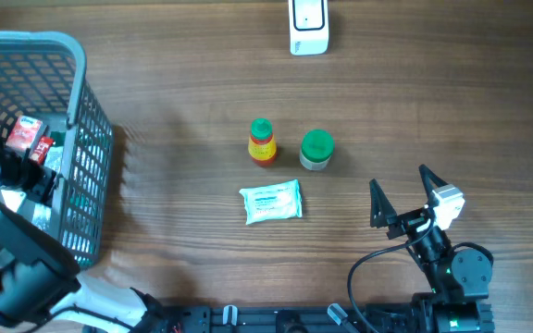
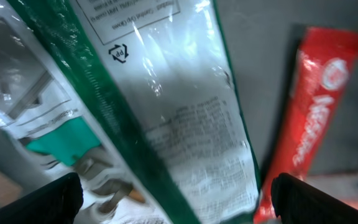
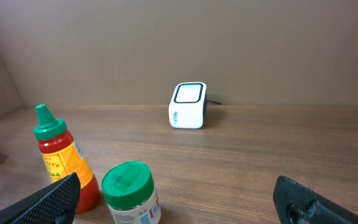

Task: Scan the item barcode
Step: 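Grasp the green-white glove bag in the basket with left gripper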

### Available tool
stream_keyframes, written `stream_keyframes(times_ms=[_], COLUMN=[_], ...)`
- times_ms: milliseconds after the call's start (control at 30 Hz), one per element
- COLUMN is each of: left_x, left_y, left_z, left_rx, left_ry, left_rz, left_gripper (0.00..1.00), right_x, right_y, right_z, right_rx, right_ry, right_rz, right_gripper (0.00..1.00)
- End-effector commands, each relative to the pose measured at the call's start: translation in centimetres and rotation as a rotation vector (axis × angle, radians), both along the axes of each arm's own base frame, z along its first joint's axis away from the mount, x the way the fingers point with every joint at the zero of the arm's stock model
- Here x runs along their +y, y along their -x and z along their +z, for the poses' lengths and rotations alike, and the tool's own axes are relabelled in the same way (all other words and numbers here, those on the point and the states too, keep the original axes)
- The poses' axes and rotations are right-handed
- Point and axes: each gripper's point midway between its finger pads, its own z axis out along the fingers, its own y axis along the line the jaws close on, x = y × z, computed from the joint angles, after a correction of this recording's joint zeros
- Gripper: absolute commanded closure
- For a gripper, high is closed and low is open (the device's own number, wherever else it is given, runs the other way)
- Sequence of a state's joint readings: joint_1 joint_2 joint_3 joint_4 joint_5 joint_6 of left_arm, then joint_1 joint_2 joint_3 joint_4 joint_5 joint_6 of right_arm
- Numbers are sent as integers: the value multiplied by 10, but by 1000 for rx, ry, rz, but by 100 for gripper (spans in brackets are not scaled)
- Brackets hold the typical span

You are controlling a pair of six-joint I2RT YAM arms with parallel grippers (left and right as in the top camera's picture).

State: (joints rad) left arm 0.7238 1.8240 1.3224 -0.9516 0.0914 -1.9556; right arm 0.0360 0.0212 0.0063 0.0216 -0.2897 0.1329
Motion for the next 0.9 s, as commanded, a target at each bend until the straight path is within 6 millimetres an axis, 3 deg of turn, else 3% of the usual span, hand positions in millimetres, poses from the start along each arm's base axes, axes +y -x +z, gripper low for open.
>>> stream_keyframes(times_ms=[0,133,167,200,233,267,400,500,633,667,767,867], left_x=[0,-13,-19,-24,-27,-29,-18,1,24,25,19,-10], left_y=[3,14,20,27,32,36,25,3,-26,-27,-31,-27], left_z=[-27,-58,-66,-71,-73,-73,-54,-6,121,141,225,314], left_rx=[94,206,241,272,294,307,241,117,-136,-172,-347,-565], left_ry=[9,62,87,109,120,126,84,-35,-324,-371,-570,-804], left_rz=[107,100,96,90,82,45,-56,-156,-267,-282,-369,-489], left_gripper=[0,0,10,43,84,96,96,96,96,96,96,96], right_x=[0,0,0,0,0,0,0,0,0,0,0,0], right_y=[0,0,0,0,0,0,0,0,0,0,0,0], right_z=[2,2,2,2,2,2,2,2,2,2,2,2], right_rx=[-8,-8,-8,-8,-8,-8,-8,-8,-8,-8,-8,-8], right_ry=[0,1,0,0,1,1,1,1,0,1,0,1], right_rz=[-3,-3,-3,-3,-3,-3,-3,-3,-3,-3,-3,-3], right_gripper=[0,0,0,0,0,0,0,0,0,0,1,0])
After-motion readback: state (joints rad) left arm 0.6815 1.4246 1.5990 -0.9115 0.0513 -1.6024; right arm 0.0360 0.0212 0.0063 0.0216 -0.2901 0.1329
